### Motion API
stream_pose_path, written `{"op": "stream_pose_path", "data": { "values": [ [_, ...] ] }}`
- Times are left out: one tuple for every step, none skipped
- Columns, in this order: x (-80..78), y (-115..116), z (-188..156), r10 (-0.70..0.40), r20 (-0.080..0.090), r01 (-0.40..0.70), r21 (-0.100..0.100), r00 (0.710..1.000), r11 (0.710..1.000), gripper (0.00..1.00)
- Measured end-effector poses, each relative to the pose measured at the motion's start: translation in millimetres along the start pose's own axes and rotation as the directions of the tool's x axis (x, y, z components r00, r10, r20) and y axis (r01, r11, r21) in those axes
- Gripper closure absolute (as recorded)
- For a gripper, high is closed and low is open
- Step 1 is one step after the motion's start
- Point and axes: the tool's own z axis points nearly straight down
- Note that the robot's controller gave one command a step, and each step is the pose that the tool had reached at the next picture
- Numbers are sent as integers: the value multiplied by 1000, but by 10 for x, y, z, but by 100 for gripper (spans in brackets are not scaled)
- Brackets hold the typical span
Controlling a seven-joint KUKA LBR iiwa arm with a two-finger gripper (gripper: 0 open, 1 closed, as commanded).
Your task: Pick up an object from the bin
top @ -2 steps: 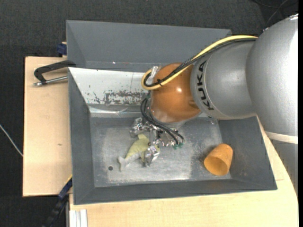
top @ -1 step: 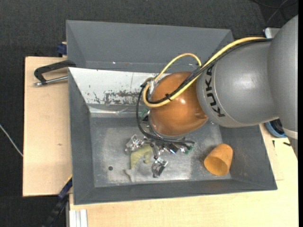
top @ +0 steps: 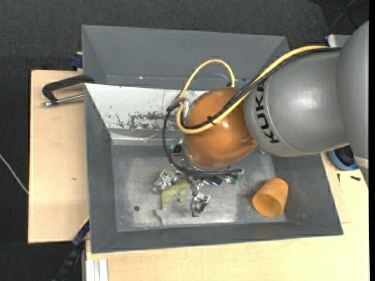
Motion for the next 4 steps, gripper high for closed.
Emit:
{"op": "stream_pose_path", "data": {
  "values": [
    [-22, -32, 295, -197, -2, 197, -2, 980, 980, 0],
    [-38, -28, 287, -195, -1, 195, -2, 981, 981, 0],
    [-37, -36, 281, -195, -2, 195, -1, 981, 981, 100],
    [-65, -46, -257, -193, 3, 193, 4, 981, 981, 100]
  ]
}}
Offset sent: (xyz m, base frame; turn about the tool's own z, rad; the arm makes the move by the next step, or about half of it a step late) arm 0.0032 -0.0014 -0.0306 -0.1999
